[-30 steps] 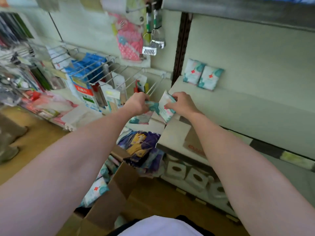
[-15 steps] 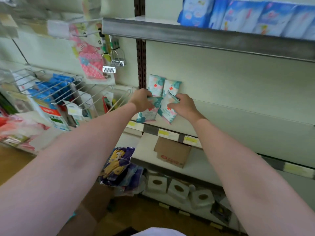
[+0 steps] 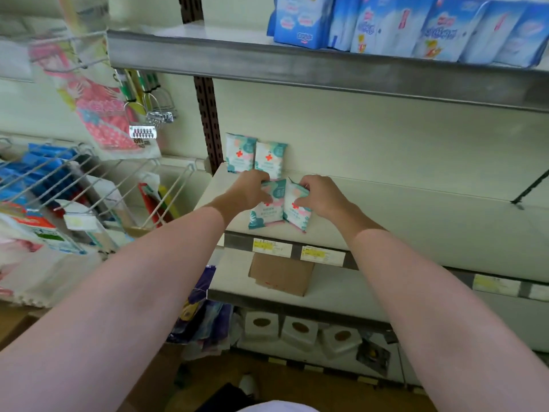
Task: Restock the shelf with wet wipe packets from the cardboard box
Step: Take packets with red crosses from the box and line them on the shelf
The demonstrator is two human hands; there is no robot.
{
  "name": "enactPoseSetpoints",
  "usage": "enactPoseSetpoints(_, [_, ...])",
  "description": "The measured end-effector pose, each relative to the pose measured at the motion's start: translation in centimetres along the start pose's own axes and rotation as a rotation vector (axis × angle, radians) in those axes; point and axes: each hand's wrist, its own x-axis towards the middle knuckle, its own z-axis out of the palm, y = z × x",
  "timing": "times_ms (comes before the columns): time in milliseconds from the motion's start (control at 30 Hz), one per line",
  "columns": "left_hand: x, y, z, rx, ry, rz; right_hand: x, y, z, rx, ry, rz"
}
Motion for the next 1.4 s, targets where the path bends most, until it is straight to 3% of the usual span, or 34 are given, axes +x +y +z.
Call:
enactPoseSetpoints(167, [3.3,-0.8,-0.3,0.034,-0.031,0.046,2.3,0.3,-0.3,-0.164,-0.075,-0.007])
enactPoseSetpoints(633, [9.6,-2.2,-0.4,0.109,-0.113,0.234,7.0,1.7,1.2,-0.248,0.213,0.118])
enactPoseSetpoints(933, [12.3,2.0,1.2,0.199,0.02,0.344,7.9,5.7,-1.5,-0.267,0.202,0.176])
enactPoseSetpoints(1400, [16.9,4.2,3.3,0.355,0.214,0.451,11.2,9.1,-2.6,-0.495,0.318,0.071])
